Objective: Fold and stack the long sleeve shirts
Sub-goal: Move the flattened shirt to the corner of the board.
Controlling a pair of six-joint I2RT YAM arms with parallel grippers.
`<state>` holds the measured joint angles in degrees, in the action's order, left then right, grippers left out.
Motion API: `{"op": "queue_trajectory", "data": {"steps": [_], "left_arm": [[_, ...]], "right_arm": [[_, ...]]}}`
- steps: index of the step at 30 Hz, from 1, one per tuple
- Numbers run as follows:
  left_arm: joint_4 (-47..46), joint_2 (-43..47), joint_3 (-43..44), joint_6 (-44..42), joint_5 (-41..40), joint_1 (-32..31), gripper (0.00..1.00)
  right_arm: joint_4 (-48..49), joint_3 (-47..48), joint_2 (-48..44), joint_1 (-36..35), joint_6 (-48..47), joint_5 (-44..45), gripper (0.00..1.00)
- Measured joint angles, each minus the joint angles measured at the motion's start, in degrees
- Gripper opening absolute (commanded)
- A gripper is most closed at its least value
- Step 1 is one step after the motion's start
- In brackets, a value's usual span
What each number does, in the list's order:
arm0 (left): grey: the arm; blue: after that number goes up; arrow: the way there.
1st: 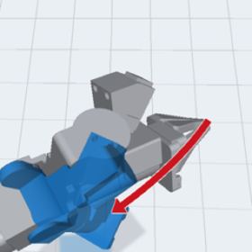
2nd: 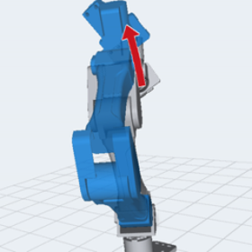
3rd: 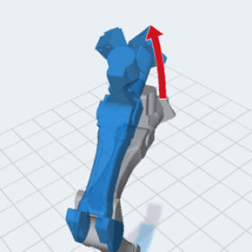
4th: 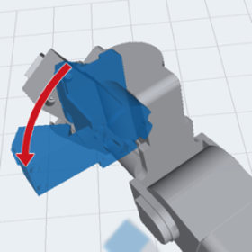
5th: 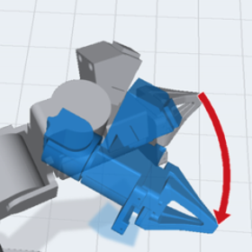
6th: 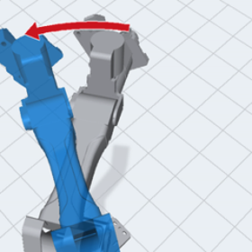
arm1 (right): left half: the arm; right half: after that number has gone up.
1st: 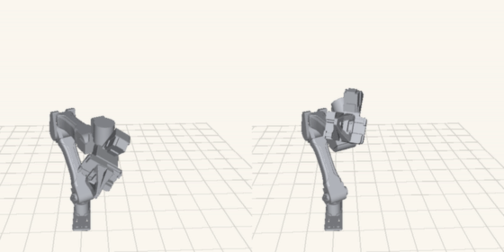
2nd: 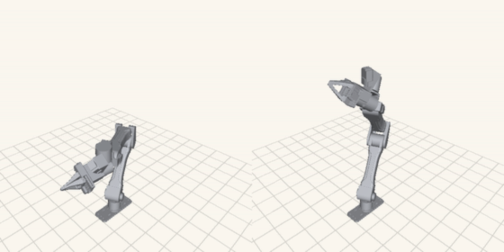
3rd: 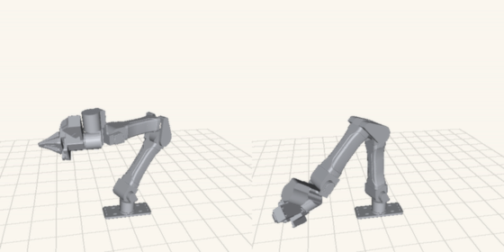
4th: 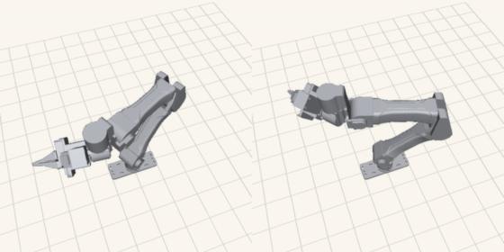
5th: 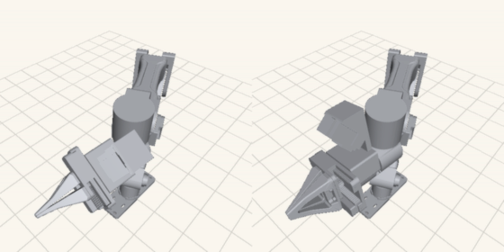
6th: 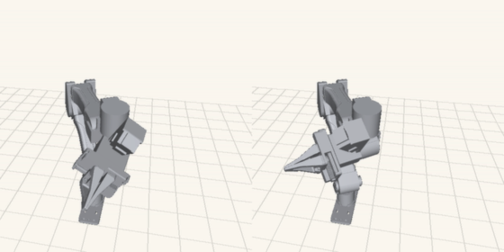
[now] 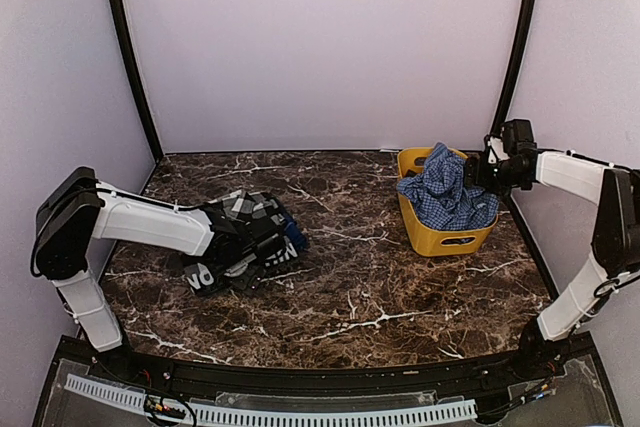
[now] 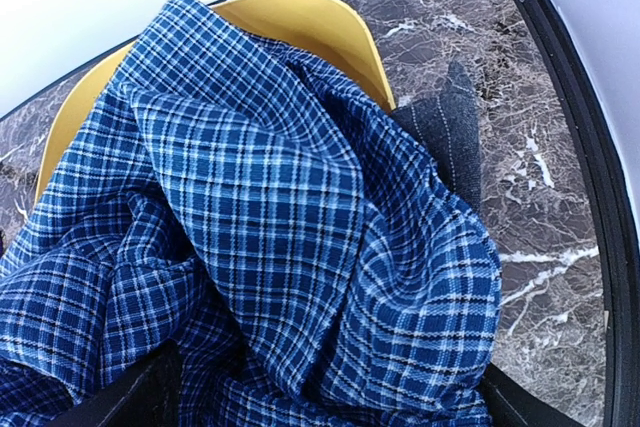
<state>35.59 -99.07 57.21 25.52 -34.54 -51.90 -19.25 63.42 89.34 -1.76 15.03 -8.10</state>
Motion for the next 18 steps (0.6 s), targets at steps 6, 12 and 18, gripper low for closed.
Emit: {"op": "queue_trajectory", "data": {"steps": [6,12,18], "left_arm": [[1.0,-3.3,2.3,-5.1,-6.2,2.9,0.99],[-2.7,-2.6,0.1,-14.8,-9.9,10.4,0.99],[-8.2,-1.2,-1.9,-24.8,-9.7,17.6,0.99]], "right_arm": [[0.0,-0.1,-0.7,0.0,0.0,-1.2,0.87],[0.2,-0.1,-1.1,0.0,0.1,-2.1,0.87],[0.4,-0.1,-1.1,-0.3,0.2,-2.8,0.87]]}}
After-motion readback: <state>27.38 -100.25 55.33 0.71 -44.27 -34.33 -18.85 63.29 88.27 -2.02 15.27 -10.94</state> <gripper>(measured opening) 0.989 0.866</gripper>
